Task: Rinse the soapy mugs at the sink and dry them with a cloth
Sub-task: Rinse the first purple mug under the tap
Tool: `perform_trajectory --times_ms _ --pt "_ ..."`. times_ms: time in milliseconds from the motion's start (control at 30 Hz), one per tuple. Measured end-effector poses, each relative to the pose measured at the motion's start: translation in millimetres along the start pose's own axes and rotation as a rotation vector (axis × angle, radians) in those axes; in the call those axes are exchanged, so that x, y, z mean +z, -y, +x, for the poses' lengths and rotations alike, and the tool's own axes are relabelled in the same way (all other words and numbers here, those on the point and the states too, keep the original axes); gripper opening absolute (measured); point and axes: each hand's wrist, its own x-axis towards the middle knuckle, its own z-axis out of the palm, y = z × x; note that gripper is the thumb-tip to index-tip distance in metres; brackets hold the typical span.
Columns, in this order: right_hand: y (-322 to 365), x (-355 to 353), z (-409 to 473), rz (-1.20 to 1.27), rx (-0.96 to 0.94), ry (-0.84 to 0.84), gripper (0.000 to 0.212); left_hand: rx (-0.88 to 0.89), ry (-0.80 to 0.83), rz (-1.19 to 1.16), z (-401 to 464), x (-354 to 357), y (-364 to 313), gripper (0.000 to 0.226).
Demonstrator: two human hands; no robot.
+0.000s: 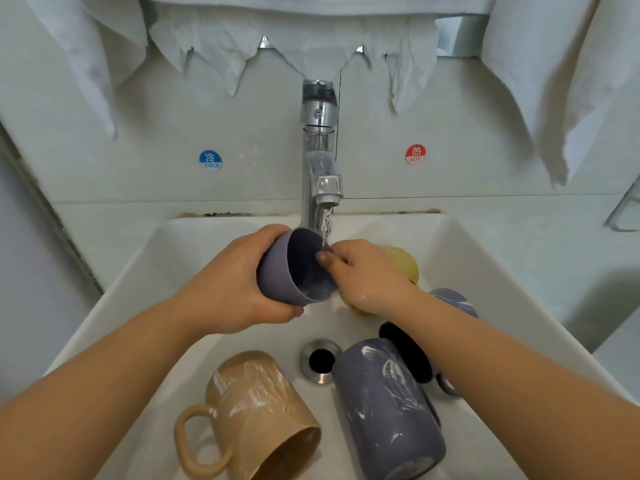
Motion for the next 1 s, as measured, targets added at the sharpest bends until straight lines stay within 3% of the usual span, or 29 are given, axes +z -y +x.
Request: perform_trajectory --times_ms 133,233,333,433,600,700,767,900,1000 --pt "-1.5 -0.3 -0.4 0.133 0.025 0.052 0.026 -0.007 -0.003 -0.014 0.2 -3.2 -0.9 0.08" --pt "-2.1 -0.7 0.7 0.013 -0.025 -0.011 0.025 0.03 0.04 -0.013 0.1 -0.4 -5.9 0.076" --pt "-0.5 1.3 0.8 -0.06 -0.079 -0.058 0.006 0.048 0.068 -0.037 -1.3 4.3 -8.8 0.077" --pt "1.3 3.2 -0.5 -0.051 -0.088 -0.043 0.011 0.025 0.068 -0.058 -2.4 4.6 -6.2 0.079" --pt "1.7 8.0 1.4 0.277 0.019 0.029 0.02 -0.021 0.001 -0.041 -1.7 3.8 0.7 0.086" --pt "3.2 11.5 1.7 0.317 0.112 -0.022 0.019 -0.055 -0.117 0.147 -1.6 5.1 -0.3 0.103" --pt "6.3 10.8 1.5 0.357 0.161 -0.064 0.024 -0.034 -0.139 0.198 -0.9 5.0 -2.3 0.095" --pt "2.2 3.7 0.0 0.117 0.078 -0.081 0.038 0.001 -0.037 0.138 -1.1 6.2 -4.0 0.08" --pt "-1.6 1.5 0.8 0.101 0.081 0.003 0.027 0.003 -0.009 0.109 -1.0 5.3 -1.8 0.079"
